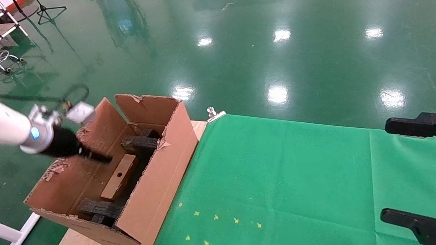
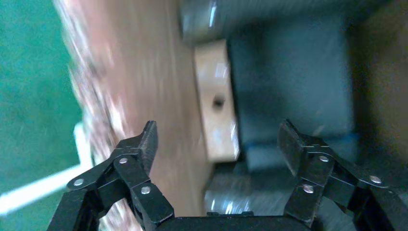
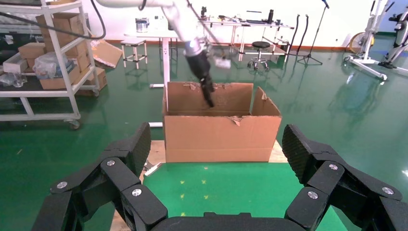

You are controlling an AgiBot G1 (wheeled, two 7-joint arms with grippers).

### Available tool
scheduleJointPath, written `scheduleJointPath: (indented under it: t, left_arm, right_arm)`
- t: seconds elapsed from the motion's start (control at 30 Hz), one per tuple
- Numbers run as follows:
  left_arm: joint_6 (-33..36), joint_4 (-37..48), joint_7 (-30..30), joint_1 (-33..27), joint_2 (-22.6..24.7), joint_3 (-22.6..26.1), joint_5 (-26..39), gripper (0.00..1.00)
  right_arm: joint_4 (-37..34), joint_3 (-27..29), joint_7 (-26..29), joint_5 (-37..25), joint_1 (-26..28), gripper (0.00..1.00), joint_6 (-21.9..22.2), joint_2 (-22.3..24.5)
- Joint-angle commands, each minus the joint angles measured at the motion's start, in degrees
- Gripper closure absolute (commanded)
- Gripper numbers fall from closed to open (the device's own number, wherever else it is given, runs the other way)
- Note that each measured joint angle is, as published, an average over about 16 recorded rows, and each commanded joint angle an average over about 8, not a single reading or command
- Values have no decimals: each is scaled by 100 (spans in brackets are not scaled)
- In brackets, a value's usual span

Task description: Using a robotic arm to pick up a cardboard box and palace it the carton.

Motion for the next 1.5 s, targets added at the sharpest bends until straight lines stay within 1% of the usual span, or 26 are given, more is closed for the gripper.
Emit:
scheduleJointPath:
  t: [0.03,0.27,0.43,0.63,0.8,1.0,1.5]
  left_arm:
    - [128,-89,115,-106,-77,-98,-141,0]
    - [885,-443,435,-625,-495,-587,-861,0]
    - [1164,-629,565,-815,-681,-811,-1193,0]
    - [1266,-774,670,-896,-765,-895,-1322,0]
    - [1239,-768,644,-838,-741,-886,-1305,0]
    - [1295,-1082,706,-556,-772,-1069,-1527,0]
    - [1593,-2687,1046,820,-943,-1993,-2646,0]
  right_arm:
    - [0,0,0,0,0,0,0,0]
    - [0,-1,0,0,0,0,0,0]
    - [-1,-1,0,1,0,0,1,0]
    - [-3,0,0,2,0,0,2,1]
    - [-2,-1,-1,2,0,0,2,1]
    - [-2,-1,-1,2,0,0,2,1]
    - [-3,-2,-1,3,0,0,2,1]
